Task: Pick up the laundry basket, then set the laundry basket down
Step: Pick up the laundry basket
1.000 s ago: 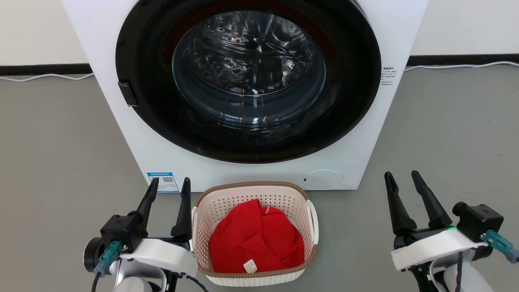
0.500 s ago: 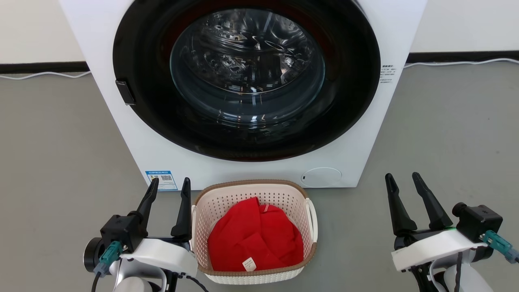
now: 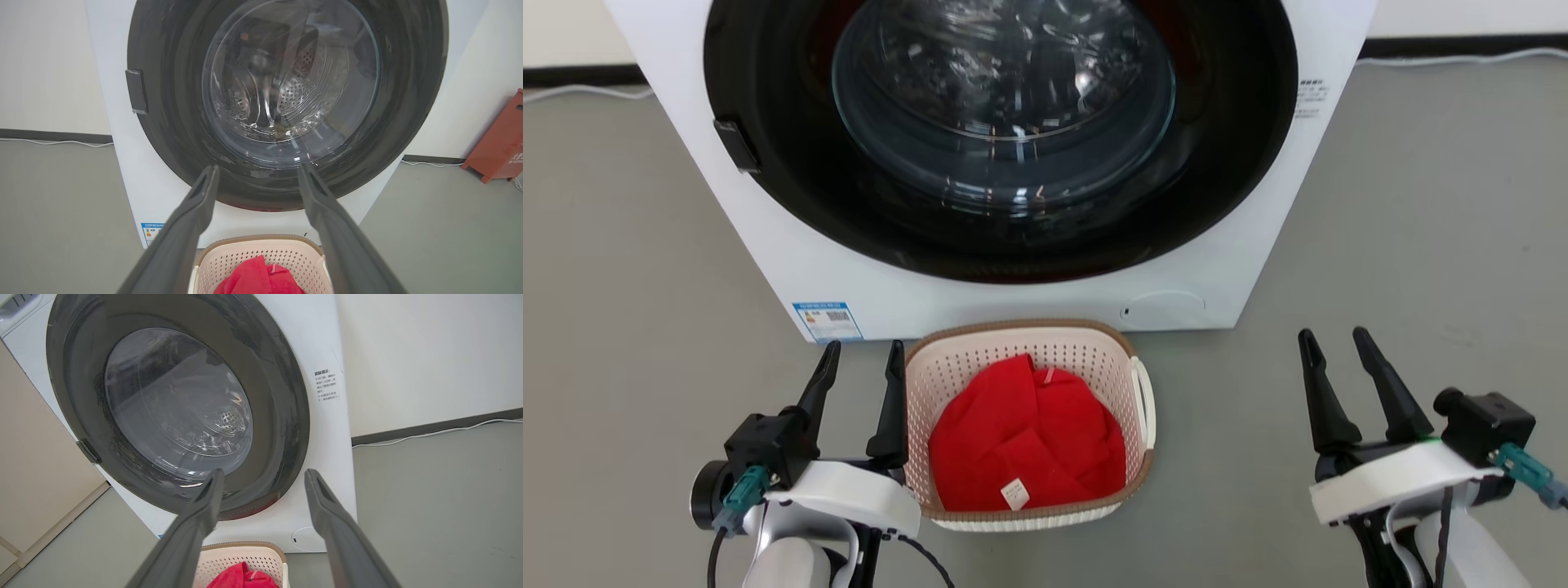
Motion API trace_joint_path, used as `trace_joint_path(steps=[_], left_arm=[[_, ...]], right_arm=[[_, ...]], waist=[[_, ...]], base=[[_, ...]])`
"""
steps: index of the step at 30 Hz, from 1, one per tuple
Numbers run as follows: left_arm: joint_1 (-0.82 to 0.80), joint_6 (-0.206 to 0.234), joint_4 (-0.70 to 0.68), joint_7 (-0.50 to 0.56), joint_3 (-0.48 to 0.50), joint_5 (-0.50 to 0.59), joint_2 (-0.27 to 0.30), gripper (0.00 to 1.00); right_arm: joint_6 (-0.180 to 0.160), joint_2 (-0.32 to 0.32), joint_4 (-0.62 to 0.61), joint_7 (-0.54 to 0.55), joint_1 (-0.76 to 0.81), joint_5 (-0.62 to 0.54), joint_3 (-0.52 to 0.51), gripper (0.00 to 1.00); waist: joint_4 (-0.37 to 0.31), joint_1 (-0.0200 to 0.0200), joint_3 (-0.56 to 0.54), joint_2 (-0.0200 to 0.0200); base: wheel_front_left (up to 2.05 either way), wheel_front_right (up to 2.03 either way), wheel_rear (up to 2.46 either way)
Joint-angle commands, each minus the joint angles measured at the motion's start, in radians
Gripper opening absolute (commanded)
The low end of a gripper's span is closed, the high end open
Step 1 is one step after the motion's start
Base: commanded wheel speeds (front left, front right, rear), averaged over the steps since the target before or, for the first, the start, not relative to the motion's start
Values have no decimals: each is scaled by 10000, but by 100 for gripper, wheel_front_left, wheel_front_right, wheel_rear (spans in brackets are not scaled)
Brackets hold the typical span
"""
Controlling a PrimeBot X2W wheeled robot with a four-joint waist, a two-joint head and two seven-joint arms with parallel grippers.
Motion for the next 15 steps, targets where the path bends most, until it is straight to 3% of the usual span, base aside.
trace_joint_path(steps=[1,15], left_arm=[[-490,95,-180,-61,277,22,99,100],[-1594,23,554,-61,487,109,99,100]], right_arm=[[73,-53,-178,-113,-385,49,202,100],[73,-196,458,-113,-1461,300,431,100]], waist=[[-31,0,208,0],[49,0,2037,0]], base=[[0,0,0],[0,0,0]])
